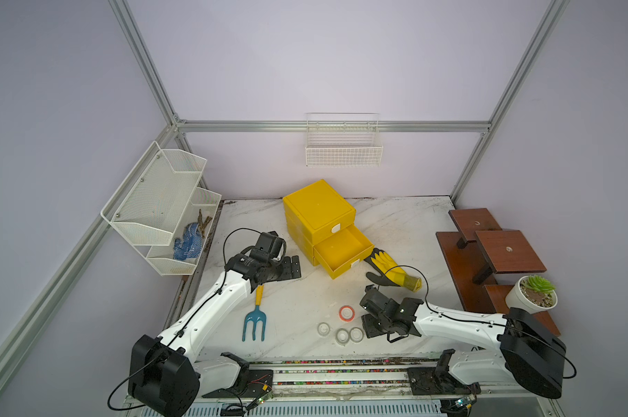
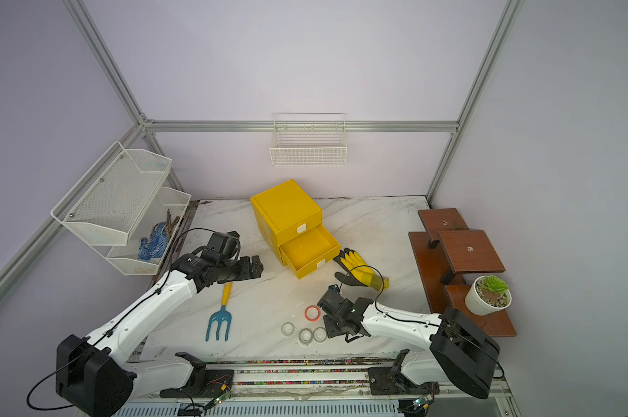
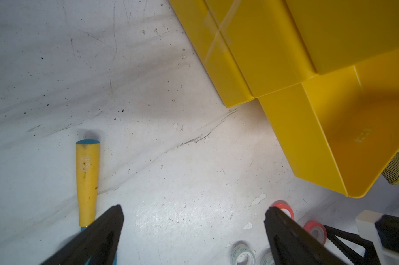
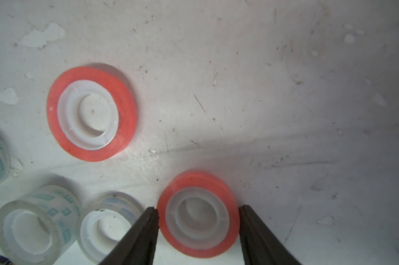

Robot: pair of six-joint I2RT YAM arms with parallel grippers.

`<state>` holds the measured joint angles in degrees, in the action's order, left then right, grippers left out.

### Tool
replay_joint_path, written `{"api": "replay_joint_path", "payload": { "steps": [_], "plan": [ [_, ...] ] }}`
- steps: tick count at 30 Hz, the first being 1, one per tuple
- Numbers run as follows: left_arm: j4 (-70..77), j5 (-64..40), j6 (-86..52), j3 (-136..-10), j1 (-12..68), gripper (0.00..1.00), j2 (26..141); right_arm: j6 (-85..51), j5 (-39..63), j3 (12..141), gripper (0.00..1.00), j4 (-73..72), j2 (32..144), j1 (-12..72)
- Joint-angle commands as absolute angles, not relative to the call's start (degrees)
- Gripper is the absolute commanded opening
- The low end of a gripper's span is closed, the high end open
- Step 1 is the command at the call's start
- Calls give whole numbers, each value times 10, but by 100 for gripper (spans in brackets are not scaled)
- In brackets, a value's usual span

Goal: Place the transparent tape into the drawer according to color
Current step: Pick up the tape at the center of the board.

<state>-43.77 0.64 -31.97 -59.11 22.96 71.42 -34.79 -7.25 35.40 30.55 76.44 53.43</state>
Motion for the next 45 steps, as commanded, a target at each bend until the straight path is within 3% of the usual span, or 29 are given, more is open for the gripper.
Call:
{"api": "replay_joint_path", "payload": {
  "steps": [1, 6, 17, 20, 22, 27, 32, 45],
  "plan": [
    [-422, 4, -326, -588, 231, 100, 715, -345, -93, 360, 61, 328, 778, 548],
    [-422, 2, -325, -588, 231, 100, 719, -355, -89, 359, 54, 325, 793, 551],
    [-422, -2, -325, -590, 231, 100, 723, -357, -86, 365, 70, 319, 804, 551],
    [-423, -2, -326, -590, 231, 100, 724, -360, -93, 363, 68, 324, 810, 551],
    [-423, -3, -326, -590, 231, 100, 726, -362, -92, 362, 59, 322, 811, 550],
    [-423, -5, -326, -589, 231, 100, 726, -365, -95, 362, 59, 320, 805, 551],
    [-423, -10, -326, -590, 232, 100, 728, -375, -103, 363, 52, 326, 803, 551],
    [-413, -26, -325, -579, 250, 100, 734, -305, -154, 465, 51, 239, 636, 521]
  ]
}}
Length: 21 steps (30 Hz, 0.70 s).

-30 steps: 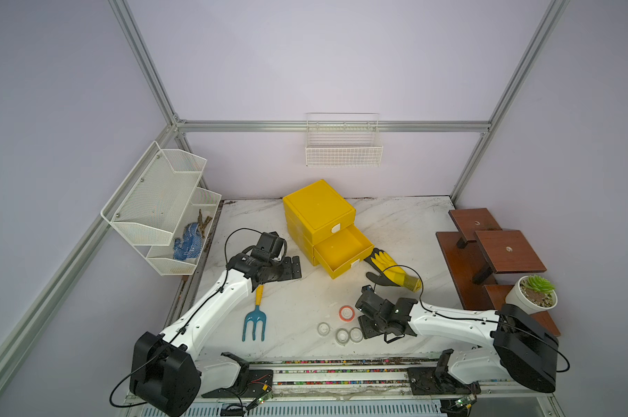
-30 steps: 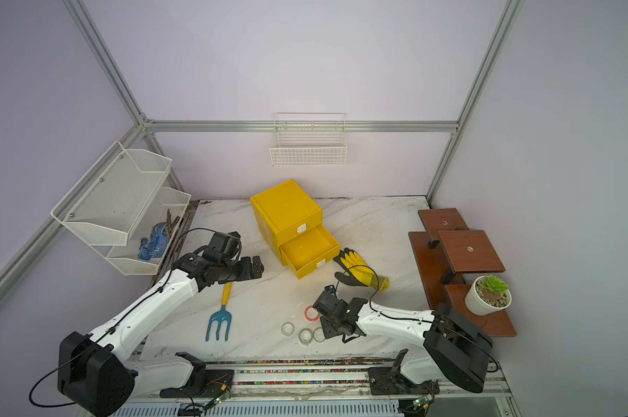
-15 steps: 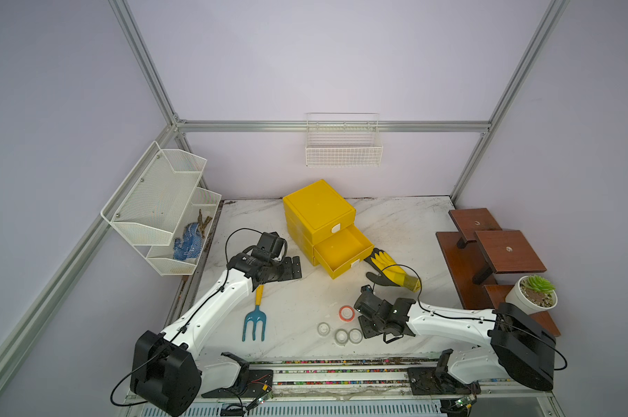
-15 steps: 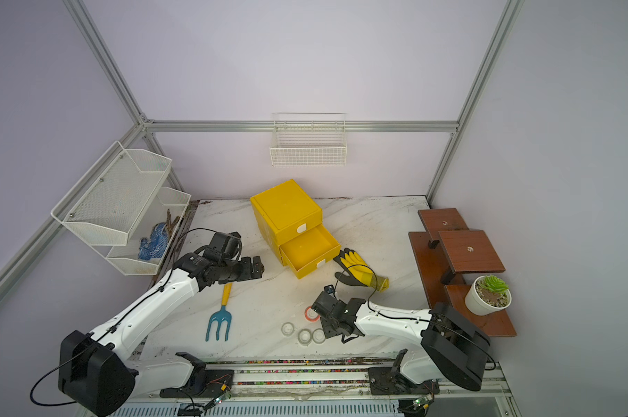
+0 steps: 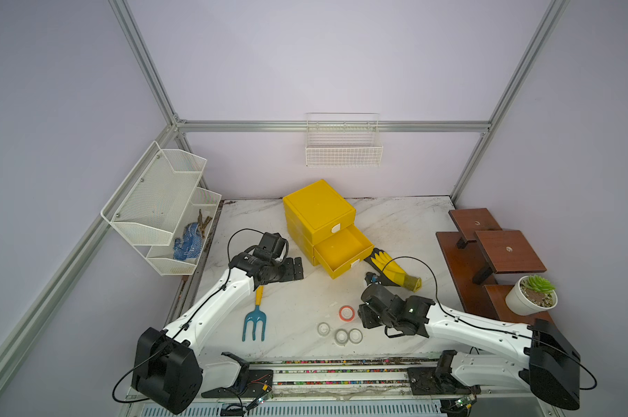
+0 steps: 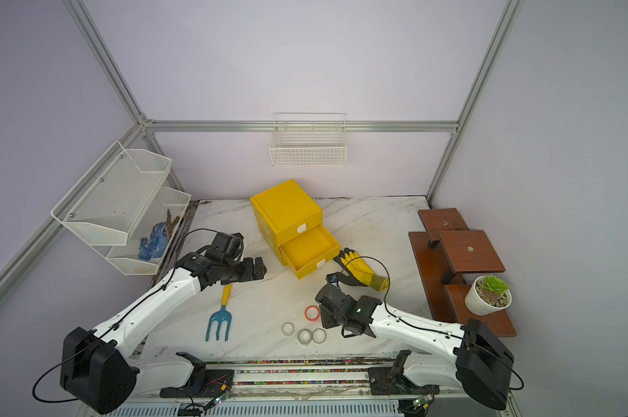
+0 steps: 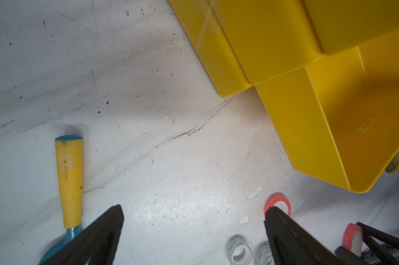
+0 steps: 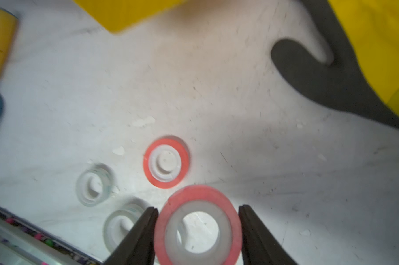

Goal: Place the transparent tape into the drawer according to color
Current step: Pick up the tape at the center of the board, then place the tape in the drawer.

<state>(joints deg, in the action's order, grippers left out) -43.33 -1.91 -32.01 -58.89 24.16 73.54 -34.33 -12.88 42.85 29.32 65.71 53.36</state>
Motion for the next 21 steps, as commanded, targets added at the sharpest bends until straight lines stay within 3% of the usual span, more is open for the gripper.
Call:
{"api": "replay_joint_path", "payload": {
  "steps": [1, 10, 16, 21],
  "plan": [
    [-411, -26, -326, -577, 253, 100, 733, -289, -150, 485, 51, 219, 637, 507],
    [-407, -17, -329, -564, 276, 100, 724, -214, -92, 672, 50, 73, 820, 424],
    [-407, -15, -330, -557, 289, 100, 720, -227, -104, 693, 49, 47, 900, 402],
    [-406, -12, -327, -555, 305, 100, 719, -244, -111, 670, 49, 35, 904, 392]
  ]
}}
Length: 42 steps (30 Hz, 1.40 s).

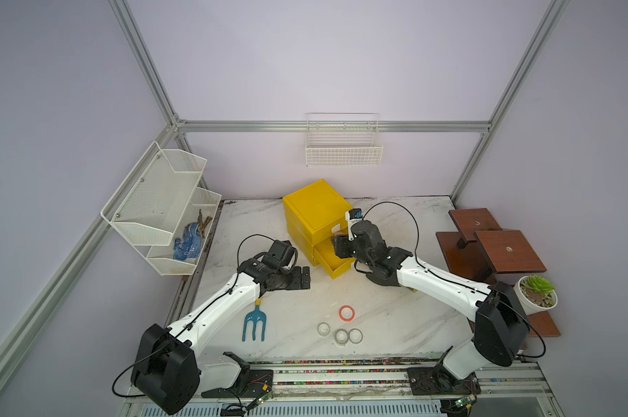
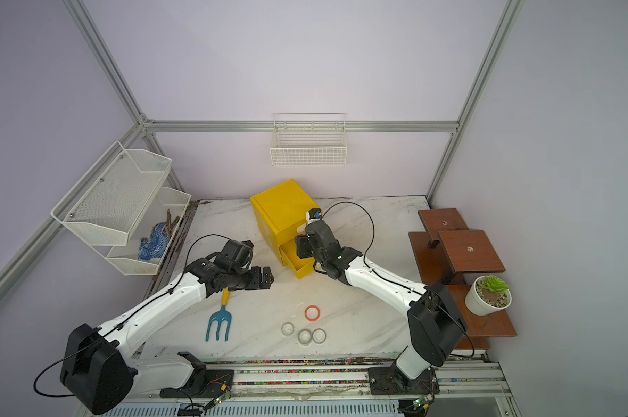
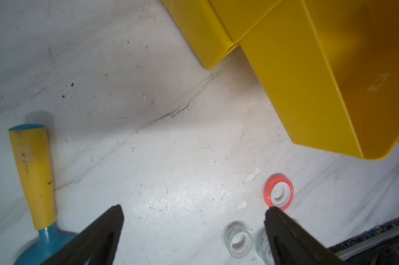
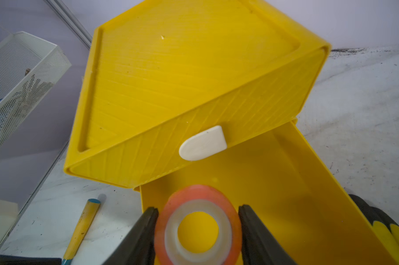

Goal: Place the transparent tape into the drawer according to color
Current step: Place the tape in the drawer.

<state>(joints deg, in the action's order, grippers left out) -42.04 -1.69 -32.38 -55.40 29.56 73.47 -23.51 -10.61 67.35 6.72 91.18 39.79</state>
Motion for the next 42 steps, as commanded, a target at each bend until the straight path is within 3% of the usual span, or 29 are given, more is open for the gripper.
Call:
{"api": "replay_joint_path", "payload": {
  "steps": [1, 10, 18, 27, 36, 42],
  "plan": [
    [-407, -9, -326, -555, 310, 100, 720, -245, -107, 668, 50, 32, 907, 389],
    [-406, 0, -325, -550, 338, 100, 725, -256, -97, 671, 71, 18, 918, 376],
    [-408, -3, -314, -559, 374, 100, 733, -286, -116, 623, 73, 20, 815, 376],
    [-415, -7, -281, -614, 465, 100, 839, -339, -173, 481, 73, 68, 648, 373],
    [-457, 2, -232, -716, 555, 88, 984, -379, -200, 375, 75, 118, 503, 368],
    [-495, 9, -201, -784, 581, 85, 1061, -378, -207, 356, 75, 142, 465, 367]
  ]
}}
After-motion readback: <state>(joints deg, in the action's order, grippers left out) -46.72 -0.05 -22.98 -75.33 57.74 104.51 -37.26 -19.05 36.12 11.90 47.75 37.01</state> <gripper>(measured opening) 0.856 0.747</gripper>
